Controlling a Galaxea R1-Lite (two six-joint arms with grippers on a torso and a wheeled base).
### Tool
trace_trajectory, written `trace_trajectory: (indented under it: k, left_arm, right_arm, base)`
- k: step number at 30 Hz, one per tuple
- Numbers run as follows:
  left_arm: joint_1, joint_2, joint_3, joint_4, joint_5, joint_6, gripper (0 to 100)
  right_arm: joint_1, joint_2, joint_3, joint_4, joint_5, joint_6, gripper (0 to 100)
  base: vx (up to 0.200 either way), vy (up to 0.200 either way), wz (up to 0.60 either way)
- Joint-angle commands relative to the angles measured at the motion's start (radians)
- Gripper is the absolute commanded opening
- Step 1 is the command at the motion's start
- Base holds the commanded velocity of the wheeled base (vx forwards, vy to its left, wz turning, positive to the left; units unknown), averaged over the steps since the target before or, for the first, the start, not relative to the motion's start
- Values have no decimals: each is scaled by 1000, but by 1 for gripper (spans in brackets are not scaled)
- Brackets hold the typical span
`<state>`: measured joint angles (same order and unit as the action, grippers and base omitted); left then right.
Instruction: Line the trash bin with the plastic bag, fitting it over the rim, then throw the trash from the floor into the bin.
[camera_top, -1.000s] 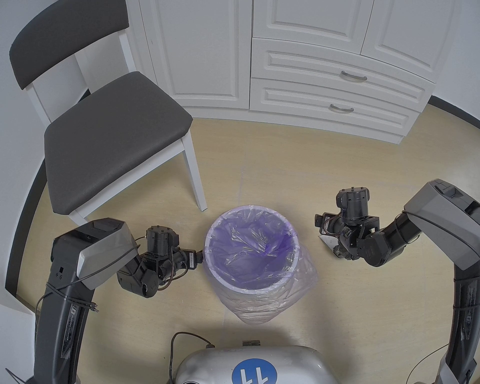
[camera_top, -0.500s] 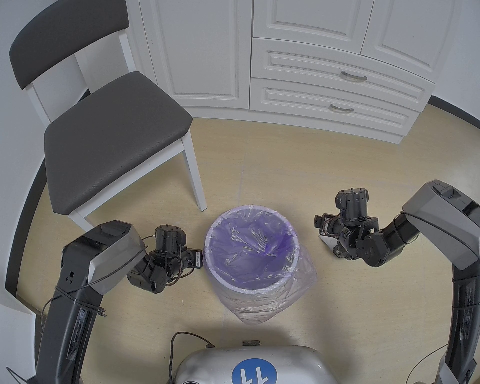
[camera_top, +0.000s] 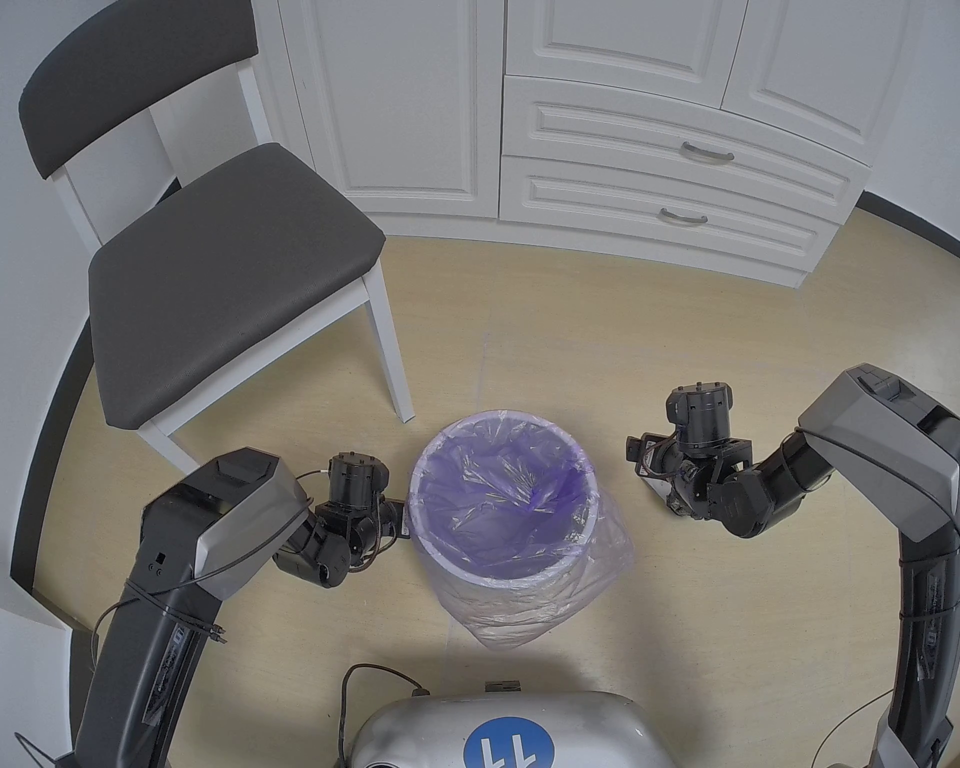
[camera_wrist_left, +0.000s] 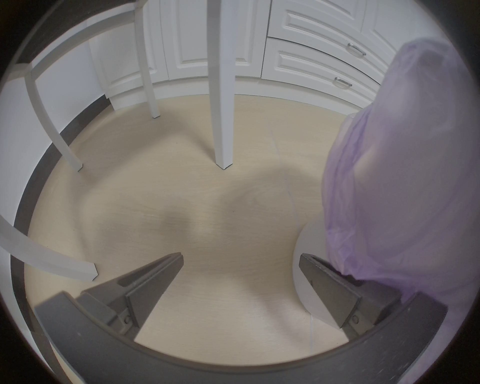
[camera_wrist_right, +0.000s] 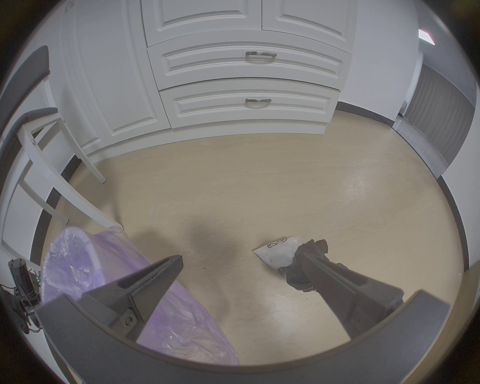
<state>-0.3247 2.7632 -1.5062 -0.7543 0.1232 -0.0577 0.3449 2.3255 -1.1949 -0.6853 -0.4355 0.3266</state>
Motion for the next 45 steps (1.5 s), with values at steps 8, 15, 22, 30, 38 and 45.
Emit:
trace_trajectory:
  k: [8,15,22,30,38,45]
  left_arm:
    - [33,-99,83,0,23,7,100]
    - [81,-198,169,9,9,38,100]
    - [92,-226,176,9,1,35,100]
    - [79,-258,213,-4,-13,29,100]
    - [39,-257,258,-8,-34,27,100]
    - [22,-255,290,-8,-36,27,100]
  right_arm:
    - [2,-12,6,0,0,0,100]
    - [5,-26,14,0,0,0,100]
    - [6,-26,15,0,0,0,100]
    - [6,-26,15,0,0,0,100]
    - [6,-26,18,0,0,2,100]
    - [8,-26,18,0,0,0,100]
  base:
    - [0,0,0]
    - [0,0,0]
    - [0,0,0]
    - [0,0,0]
    - [0,0,0]
    - [0,0,0]
